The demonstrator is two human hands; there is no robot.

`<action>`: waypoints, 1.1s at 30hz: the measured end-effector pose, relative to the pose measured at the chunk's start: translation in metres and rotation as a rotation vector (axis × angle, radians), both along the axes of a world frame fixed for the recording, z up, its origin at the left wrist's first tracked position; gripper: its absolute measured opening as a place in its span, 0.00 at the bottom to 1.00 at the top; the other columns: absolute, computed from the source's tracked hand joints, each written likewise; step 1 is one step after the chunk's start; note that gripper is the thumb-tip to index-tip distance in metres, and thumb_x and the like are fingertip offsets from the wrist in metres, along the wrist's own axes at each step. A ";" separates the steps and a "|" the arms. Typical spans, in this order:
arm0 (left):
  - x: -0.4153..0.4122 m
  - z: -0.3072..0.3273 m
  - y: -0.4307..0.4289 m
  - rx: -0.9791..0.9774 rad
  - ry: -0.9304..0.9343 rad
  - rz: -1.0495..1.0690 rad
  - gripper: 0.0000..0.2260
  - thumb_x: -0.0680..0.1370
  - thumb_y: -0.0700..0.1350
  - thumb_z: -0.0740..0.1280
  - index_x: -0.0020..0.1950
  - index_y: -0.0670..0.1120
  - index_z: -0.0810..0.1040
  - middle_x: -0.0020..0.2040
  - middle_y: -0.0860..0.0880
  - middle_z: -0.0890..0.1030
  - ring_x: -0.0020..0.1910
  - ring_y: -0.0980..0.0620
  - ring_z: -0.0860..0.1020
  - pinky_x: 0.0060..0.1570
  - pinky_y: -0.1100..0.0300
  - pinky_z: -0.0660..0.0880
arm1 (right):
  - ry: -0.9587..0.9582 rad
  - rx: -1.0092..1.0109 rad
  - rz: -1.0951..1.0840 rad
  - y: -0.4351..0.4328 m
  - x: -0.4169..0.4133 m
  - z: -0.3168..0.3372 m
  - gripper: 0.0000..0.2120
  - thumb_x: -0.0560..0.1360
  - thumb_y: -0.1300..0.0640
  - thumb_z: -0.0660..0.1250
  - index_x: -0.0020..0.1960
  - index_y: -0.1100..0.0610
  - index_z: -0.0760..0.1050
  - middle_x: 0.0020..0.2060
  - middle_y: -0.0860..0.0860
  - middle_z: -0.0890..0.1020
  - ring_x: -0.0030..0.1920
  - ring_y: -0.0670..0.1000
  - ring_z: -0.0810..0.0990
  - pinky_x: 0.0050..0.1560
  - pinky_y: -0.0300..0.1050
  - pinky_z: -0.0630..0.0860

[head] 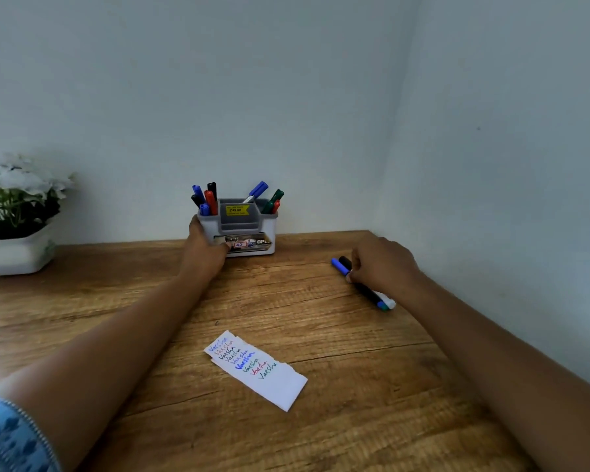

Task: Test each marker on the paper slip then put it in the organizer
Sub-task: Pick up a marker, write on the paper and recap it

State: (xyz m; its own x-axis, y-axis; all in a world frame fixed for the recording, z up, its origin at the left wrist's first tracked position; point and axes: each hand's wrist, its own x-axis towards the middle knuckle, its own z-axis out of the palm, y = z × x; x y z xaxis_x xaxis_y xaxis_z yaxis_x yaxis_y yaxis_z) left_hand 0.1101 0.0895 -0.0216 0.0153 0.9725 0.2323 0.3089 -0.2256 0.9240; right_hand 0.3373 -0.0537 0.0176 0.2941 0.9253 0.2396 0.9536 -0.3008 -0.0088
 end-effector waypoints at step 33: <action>-0.065 0.033 -0.151 0.428 0.394 -0.341 0.03 0.74 0.49 0.70 0.43 0.59 0.79 0.32 0.57 0.83 0.32 0.61 0.81 0.32 0.72 0.74 | 0.196 0.343 0.903 -0.041 -0.067 0.010 0.11 0.73 0.52 0.66 0.51 0.56 0.81 0.40 0.49 0.83 0.37 0.43 0.74 0.34 0.36 0.69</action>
